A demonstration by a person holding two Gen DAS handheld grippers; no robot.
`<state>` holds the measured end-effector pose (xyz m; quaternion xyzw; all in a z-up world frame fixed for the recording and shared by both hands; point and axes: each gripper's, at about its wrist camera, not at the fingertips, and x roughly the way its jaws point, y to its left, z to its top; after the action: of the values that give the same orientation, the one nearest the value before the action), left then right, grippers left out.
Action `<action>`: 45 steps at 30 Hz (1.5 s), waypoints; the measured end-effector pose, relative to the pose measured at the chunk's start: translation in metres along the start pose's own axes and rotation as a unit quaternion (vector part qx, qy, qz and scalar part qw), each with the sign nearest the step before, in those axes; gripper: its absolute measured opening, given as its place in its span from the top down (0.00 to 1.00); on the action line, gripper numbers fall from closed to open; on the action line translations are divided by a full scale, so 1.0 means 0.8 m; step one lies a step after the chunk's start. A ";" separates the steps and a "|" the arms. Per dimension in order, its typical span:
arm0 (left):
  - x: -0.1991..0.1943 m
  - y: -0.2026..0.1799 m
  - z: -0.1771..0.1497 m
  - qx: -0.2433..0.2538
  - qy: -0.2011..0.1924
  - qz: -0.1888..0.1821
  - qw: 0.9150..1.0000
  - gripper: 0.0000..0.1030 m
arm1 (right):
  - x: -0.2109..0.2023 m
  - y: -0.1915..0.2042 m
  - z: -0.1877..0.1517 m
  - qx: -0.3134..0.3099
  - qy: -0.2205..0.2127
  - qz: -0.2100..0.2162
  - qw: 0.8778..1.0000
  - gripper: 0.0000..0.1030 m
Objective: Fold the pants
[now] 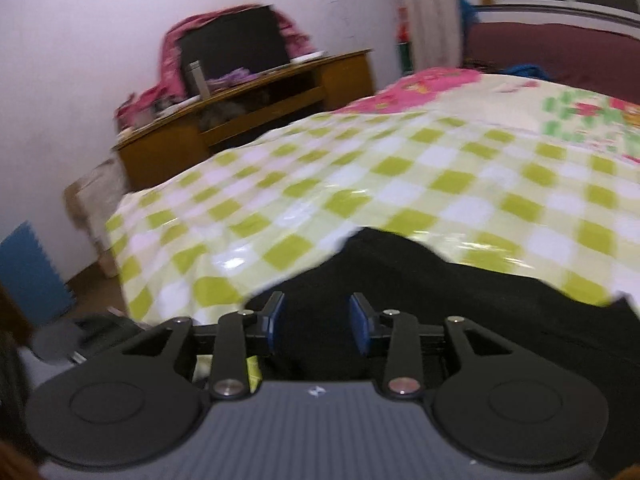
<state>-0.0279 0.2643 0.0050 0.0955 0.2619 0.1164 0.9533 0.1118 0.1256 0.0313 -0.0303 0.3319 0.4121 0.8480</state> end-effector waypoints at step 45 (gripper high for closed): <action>0.059 -0.247 0.055 0.240 0.028 -0.196 0.950 0.34 | -0.234 -0.290 -0.197 0.368 0.064 -0.031 0.927 0.76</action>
<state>0.0682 0.0830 -0.0282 0.2649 0.3226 -0.1360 0.8985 0.1113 -0.2058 -0.0328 0.2475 0.5129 0.2314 0.7888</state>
